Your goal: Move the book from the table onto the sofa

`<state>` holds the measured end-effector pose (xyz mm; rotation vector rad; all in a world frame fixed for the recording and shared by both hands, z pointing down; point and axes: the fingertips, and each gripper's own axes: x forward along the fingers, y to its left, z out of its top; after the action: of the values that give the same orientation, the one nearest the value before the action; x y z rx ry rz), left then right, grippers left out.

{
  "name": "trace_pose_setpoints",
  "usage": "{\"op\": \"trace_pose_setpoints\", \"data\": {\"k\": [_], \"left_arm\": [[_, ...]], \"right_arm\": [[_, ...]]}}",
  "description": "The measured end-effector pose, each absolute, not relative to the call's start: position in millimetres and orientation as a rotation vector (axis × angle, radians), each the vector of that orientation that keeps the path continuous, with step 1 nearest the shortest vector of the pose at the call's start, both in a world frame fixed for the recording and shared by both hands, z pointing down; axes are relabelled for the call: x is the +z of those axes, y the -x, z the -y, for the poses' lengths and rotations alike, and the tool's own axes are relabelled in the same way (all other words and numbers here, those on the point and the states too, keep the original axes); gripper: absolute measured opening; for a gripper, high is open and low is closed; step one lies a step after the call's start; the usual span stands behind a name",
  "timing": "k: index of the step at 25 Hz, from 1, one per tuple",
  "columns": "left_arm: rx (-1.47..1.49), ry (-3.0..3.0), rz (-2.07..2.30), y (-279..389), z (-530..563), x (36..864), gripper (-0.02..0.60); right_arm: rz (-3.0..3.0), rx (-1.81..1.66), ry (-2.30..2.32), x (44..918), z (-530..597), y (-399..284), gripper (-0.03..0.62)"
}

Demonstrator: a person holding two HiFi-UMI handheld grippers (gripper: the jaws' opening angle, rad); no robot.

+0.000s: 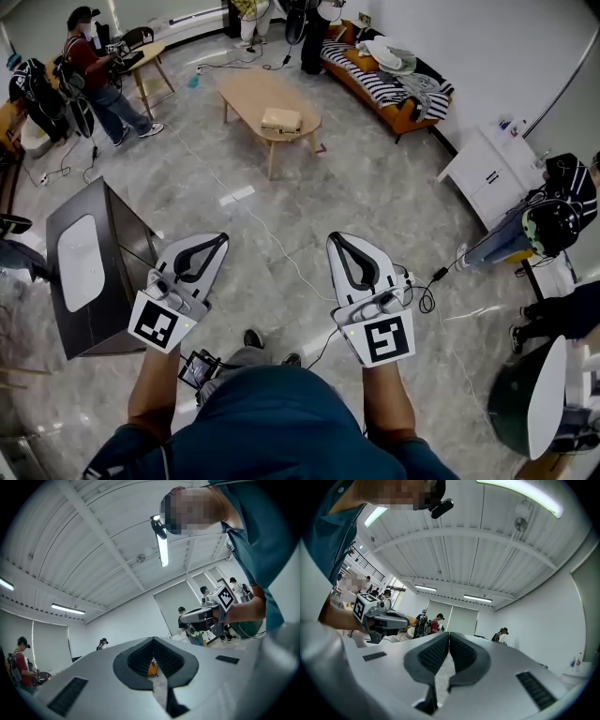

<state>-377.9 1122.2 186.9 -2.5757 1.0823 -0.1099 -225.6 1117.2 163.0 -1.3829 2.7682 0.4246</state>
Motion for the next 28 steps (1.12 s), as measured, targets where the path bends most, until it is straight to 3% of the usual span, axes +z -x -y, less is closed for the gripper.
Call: {"op": "trace_pose_setpoints", "data": {"k": [16, 28], "left_arm": [[-0.038, 2.644, -0.971, 435, -1017, 198, 0.005], [-0.056, 2.660, -1.011, 414, -934, 208, 0.005]], "right_arm": [[-2.740, 0.481, 1.506, 170, -1030, 287, 0.015], [-2.786, 0.435, 1.493, 185, -945, 261, 0.015]]}}
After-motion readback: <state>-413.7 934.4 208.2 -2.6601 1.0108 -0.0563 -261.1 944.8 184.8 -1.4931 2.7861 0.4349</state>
